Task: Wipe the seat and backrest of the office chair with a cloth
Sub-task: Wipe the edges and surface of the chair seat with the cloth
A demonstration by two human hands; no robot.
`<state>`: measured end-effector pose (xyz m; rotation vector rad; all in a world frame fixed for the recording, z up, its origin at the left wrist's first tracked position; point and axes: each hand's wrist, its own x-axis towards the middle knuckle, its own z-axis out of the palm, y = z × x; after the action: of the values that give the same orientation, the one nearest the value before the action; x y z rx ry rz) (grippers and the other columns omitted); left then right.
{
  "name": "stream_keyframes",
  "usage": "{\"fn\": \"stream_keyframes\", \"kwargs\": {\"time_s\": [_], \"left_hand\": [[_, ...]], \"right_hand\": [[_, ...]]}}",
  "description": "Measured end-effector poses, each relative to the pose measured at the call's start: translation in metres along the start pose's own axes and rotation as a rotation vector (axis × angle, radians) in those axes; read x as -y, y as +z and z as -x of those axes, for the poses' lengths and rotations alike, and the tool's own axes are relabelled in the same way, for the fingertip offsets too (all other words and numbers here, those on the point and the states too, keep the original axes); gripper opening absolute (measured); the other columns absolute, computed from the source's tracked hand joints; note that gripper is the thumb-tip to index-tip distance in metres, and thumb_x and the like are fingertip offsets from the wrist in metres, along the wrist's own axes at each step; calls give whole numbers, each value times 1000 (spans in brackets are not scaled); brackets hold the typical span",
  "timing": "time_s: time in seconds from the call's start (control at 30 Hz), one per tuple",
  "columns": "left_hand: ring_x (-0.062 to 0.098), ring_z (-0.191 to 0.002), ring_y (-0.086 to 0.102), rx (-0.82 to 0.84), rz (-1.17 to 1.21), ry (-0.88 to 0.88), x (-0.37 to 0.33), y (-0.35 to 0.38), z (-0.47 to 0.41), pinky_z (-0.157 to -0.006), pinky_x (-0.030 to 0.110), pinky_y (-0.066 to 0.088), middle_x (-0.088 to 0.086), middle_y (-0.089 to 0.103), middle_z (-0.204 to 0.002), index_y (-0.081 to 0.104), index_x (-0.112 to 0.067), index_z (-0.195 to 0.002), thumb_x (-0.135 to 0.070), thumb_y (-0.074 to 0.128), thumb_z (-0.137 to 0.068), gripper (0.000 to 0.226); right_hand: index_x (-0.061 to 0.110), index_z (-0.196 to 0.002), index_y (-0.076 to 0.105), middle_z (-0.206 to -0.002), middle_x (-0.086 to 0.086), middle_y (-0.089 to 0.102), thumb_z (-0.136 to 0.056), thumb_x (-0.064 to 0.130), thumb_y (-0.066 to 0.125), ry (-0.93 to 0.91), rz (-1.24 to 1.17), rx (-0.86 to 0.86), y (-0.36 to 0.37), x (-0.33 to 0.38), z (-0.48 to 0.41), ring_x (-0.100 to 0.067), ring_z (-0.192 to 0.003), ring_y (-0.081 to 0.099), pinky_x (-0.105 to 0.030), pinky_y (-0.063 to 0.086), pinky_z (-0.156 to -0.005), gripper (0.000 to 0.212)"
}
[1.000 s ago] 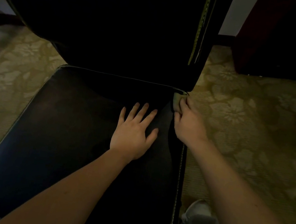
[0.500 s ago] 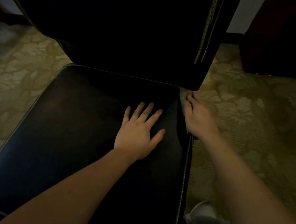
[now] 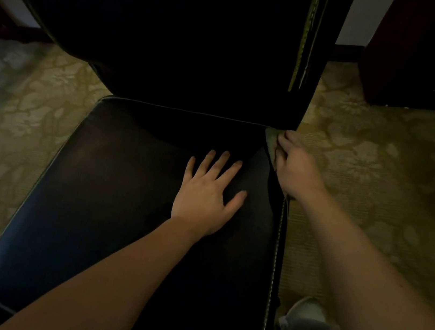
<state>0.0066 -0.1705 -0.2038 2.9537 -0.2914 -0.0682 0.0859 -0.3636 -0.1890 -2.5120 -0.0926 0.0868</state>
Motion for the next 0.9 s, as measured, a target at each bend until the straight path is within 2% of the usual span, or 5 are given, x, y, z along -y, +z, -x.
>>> {"fn": "stream_keyframes", "kwargs": {"time_s": [0.1,0.27,0.57,0.8,0.9], "left_hand": [[19,-158,0,5,-3,-3,-1,0,0,-127,51,-1,-6,12,-171,14,-40,-160,-66,20,-99,67],[19,-158,2,-8,5,1,0,0,0,-127,51,0,-5,14,-170,16,-40,-160,-66,19,-99,67],[19,-158,2,-19,-6,1,-1,2,1,-127,49,-3,-5,14,-170,17,-40,-160,-66,23,-100,66],[20,-158,4,-20,-20,-6,-1,3,1,-127,51,1,-5,15,-170,17,-39,-160,-67,17,-98,68],[21,-158,7,-33,-26,-5,-1,3,1,-127,51,3,-4,18,-170,19,-38,-160,-67,15,-97,70]], "right_hand": [[9,-147,41,-159,-5,29,-103,17,43,13,-9,9,-4,0,3,-20,-147,25,-19,14,-113,45],[12,-145,45,-154,-5,39,-102,18,44,-31,114,8,-7,2,18,-21,-142,35,-30,26,-115,44],[6,-149,36,-161,-10,22,-103,11,40,-48,29,26,-3,-1,6,-24,-149,19,-18,11,-112,46],[5,-150,33,-160,-12,23,-102,13,38,-161,195,60,5,-1,31,-28,-150,12,-35,8,-123,49],[7,-151,32,-161,-11,22,-102,13,38,-210,184,84,7,-7,38,-27,-151,9,-32,4,-121,49]]}}
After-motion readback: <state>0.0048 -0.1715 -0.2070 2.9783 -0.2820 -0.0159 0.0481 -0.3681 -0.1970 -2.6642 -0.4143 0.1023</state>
